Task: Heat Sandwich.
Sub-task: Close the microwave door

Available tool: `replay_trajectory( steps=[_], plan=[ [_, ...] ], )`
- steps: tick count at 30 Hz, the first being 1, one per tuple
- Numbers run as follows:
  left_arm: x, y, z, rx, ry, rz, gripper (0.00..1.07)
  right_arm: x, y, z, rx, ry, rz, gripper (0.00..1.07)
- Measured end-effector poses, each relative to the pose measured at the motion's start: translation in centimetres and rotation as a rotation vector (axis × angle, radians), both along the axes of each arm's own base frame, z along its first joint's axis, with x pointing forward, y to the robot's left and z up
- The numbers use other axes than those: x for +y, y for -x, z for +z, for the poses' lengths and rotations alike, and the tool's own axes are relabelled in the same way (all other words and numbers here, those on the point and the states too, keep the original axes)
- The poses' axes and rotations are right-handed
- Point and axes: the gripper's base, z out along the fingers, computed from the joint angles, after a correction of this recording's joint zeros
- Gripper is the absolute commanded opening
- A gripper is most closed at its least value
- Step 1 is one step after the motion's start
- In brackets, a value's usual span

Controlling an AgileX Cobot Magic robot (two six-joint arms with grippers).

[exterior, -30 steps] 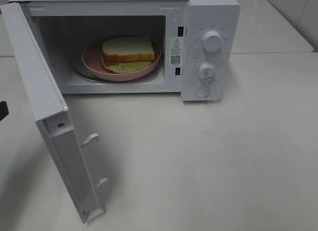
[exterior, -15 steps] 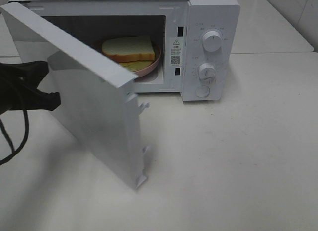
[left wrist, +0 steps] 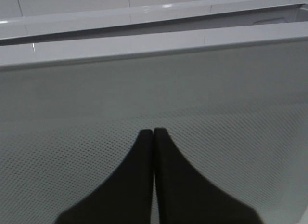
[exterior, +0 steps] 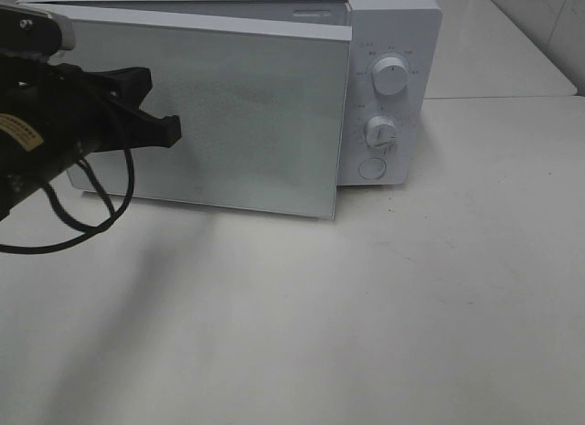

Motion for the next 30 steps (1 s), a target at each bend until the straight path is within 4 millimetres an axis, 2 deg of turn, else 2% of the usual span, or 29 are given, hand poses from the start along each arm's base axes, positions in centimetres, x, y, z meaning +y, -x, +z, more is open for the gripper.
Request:
replay_trajectory(
  steps=[5, 15, 21, 23, 30],
  plan=[
    [-1.6, -1.6, -0.1, -0.002, 0.026, 0.007, 0.00, 0.0, 0.0, 0.0, 0.000, 0.000, 0.000, 0.76],
    [-3.4, -4.1, 0.6, -0.011, 0.060, 0.004, 0.00, 0.0, 0.0, 0.0, 0.000, 0.000, 0.000, 0.76],
    [-4.2, -4.7, 0.7, -0.010, 0.076, -0.013, 0.00, 0.0, 0.0, 0.0, 0.000, 0.000, 0.000, 0.76],
    [-5.1, -4.7, 0.6, -0.003, 0.070, -0.041, 0.00, 0.0, 0.0, 0.0, 0.000, 0.000, 0.000, 0.76],
    [-6.6, -5.1, 0.3, -0.001, 0.060, -0.077, 0.00, 0.0, 0.0, 0.0, 0.000, 0.000, 0.000, 0.76]
  ],
)
